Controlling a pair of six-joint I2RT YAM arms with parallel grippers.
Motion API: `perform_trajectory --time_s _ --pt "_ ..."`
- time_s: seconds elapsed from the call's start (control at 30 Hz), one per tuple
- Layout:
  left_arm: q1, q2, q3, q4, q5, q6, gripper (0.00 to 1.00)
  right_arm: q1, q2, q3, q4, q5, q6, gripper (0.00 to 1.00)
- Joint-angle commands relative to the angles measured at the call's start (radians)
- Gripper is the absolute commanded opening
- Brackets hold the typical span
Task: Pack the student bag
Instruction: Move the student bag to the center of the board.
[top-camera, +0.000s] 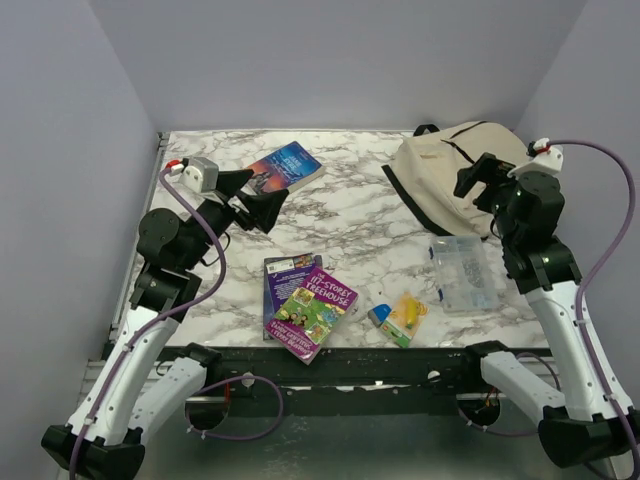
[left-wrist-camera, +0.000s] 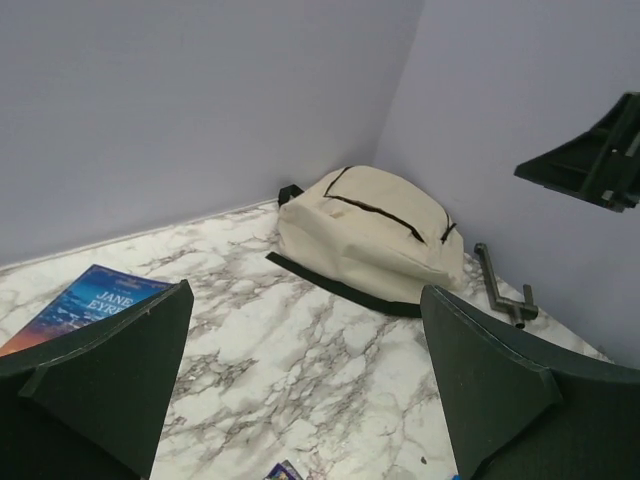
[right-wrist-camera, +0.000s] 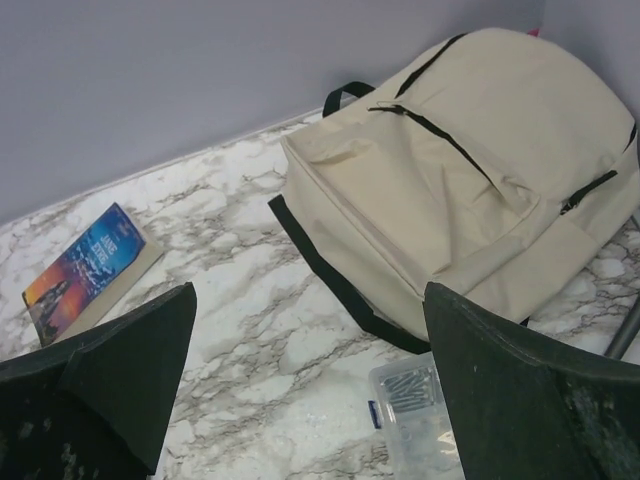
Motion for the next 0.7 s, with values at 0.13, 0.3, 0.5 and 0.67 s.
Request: perform_trajectory --time_s 0.13,0.3,0.5,0.67 --pt "-0.052 0.021 -0.001 0.008 -0.015 0.019 0.99 -0.005 0.098 -0.046 0.045 0.004 0.058 1.00" --pt "-0.072 0.044 -0.003 0.006 -0.010 0.009 0.99 -0.004 0.209 -0.055 0.053 0.005 0.072 1.00" --pt "-0.084 0.084 -0.001 0.007 0.010 -0.009 0.99 -0.024 0.358 -0.079 0.118 0.015 0.093 1.00" --pt "-0.089 0.117 0.003 0.005 0.032 -0.034 0.99 -0.097 0.479 -0.079 0.207 -0.033 0.065 1.00"
